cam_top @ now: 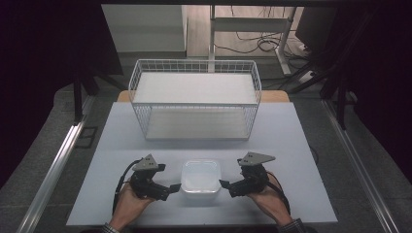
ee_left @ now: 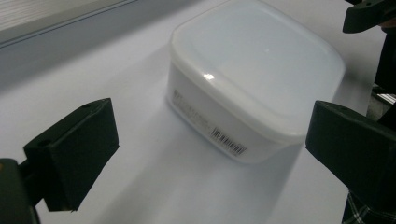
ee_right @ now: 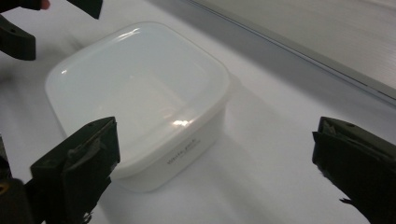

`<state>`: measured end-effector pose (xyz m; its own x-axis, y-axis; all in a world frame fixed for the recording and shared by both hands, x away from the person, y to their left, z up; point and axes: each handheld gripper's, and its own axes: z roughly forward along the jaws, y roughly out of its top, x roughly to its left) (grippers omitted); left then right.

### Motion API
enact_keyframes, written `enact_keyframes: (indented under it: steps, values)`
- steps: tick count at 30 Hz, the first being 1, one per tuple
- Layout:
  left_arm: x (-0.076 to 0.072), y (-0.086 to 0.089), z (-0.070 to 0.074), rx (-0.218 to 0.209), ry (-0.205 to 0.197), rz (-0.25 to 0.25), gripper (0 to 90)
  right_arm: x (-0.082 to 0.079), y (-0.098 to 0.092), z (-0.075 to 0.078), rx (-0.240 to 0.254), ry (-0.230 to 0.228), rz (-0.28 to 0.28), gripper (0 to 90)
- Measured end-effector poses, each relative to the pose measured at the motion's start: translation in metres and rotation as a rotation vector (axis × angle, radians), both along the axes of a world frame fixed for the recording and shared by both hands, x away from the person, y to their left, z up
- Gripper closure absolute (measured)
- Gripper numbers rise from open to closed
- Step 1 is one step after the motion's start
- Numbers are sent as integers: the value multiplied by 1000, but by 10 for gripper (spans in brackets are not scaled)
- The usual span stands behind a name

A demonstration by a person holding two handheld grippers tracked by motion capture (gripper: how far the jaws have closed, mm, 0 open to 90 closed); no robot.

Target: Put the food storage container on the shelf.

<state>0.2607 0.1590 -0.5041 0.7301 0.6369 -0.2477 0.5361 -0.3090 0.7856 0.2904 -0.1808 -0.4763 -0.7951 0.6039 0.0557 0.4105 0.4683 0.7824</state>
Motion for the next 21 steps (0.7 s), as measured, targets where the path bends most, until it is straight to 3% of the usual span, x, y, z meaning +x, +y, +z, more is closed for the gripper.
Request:
enact_keyframes:
  steps: [6, 11, 17, 18, 21]
  values:
    - [7, -15, 3, 3, 5, -23, 30, 4, 11, 4, 21, 15, 15, 0]
    - [17, -27, 7, 20, -9, -39, 40, 9, 24, 6, -5, 45, 36, 15]
    - [28, -34, 1, 32, 36, -54, 47, 17, 37, 1, -15, 103, 46, 29]
    - [29, -35, -2, 39, 46, -60, 47, 18, 39, -5, -31, 135, 42, 29]
    - [30, -34, -6, -9, 88, -76, 72, 18, 39, -12, -36, 168, 42, 18]
